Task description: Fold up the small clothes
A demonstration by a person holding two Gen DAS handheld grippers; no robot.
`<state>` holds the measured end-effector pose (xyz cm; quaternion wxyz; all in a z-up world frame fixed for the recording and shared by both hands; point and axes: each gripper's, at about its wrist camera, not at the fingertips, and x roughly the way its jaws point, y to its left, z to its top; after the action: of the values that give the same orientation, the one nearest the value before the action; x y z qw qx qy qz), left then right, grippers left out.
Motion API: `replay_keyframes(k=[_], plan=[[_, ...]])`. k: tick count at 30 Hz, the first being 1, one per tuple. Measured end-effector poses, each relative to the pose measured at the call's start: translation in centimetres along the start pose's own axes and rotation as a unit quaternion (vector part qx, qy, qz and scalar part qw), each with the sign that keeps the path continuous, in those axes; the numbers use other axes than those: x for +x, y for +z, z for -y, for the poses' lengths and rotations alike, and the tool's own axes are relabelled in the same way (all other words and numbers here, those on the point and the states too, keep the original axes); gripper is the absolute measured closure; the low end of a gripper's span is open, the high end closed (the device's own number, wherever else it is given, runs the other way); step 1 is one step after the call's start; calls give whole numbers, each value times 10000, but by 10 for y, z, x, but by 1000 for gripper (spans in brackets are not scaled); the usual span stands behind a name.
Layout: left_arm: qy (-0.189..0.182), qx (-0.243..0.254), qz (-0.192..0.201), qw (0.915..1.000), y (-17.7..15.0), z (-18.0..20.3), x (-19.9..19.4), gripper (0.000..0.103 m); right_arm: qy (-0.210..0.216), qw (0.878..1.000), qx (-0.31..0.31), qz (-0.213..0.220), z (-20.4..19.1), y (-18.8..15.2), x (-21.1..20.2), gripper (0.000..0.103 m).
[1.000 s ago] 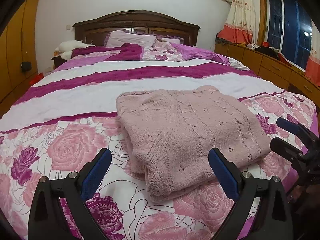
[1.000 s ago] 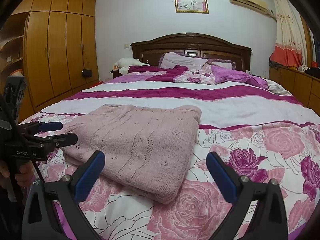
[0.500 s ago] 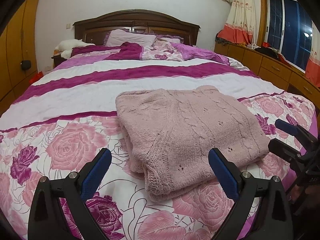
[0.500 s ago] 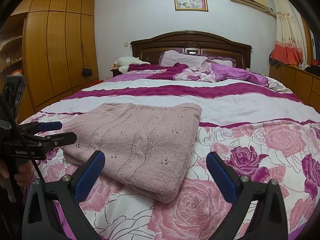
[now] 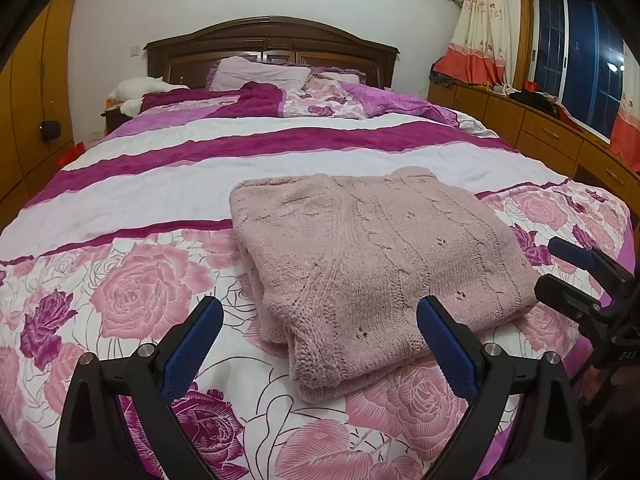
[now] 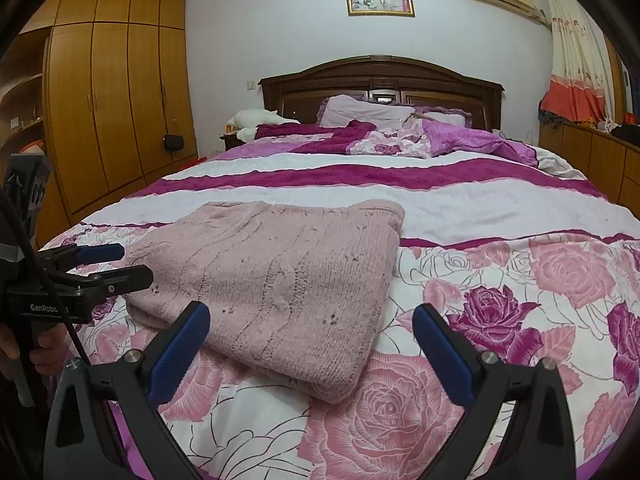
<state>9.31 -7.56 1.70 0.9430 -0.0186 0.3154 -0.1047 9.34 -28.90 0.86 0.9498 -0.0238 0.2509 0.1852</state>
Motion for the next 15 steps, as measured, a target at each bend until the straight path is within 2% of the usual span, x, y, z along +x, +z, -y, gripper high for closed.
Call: replay_keyframes(k=[15], plan=[[-21, -44, 91, 9999, 1, 0, -6, 24, 47, 10000, 22, -68, 0, 0, 3, 0]])
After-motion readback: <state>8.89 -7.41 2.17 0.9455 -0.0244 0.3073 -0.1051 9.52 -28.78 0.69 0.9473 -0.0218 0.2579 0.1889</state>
